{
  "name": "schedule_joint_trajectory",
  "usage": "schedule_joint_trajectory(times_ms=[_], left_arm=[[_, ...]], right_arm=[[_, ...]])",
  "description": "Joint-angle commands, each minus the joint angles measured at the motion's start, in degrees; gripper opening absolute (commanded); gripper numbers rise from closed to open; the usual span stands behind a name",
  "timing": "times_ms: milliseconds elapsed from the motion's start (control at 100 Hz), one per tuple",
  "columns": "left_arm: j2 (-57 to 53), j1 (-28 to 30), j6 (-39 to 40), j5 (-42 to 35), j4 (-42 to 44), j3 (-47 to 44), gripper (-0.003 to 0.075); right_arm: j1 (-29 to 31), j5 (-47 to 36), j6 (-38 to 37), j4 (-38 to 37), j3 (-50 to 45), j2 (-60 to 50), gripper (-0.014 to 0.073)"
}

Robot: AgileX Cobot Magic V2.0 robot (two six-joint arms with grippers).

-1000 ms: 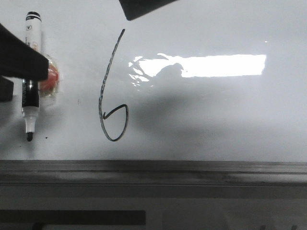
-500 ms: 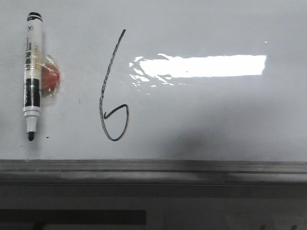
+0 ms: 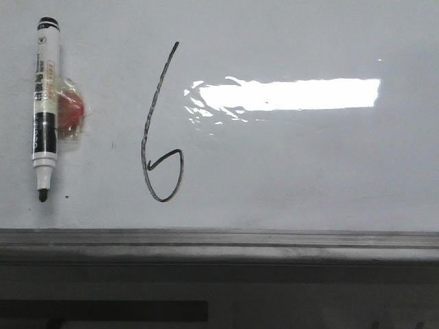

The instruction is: Write number 6 on whiteboard

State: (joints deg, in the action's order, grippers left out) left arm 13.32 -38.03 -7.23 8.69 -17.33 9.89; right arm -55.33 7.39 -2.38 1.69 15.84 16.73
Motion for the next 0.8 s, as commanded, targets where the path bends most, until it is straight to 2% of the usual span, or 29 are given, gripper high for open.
schedule_joint_trajectory(times_ms=[0, 790], left_arm=[[0.40, 0.23, -0.06, -4.16, 0.02, 1.67, -0.0019], [0.40, 0.23, -0.06, -4.16, 0.02, 1.52, -0.0019]], right_arm=[[0.32, -4.86, 0.58, -0.83, -0.36, -2.39, -0.0066], [0.32, -4.67, 0.58, -0.83, -1.02, -4.05, -0.0066]])
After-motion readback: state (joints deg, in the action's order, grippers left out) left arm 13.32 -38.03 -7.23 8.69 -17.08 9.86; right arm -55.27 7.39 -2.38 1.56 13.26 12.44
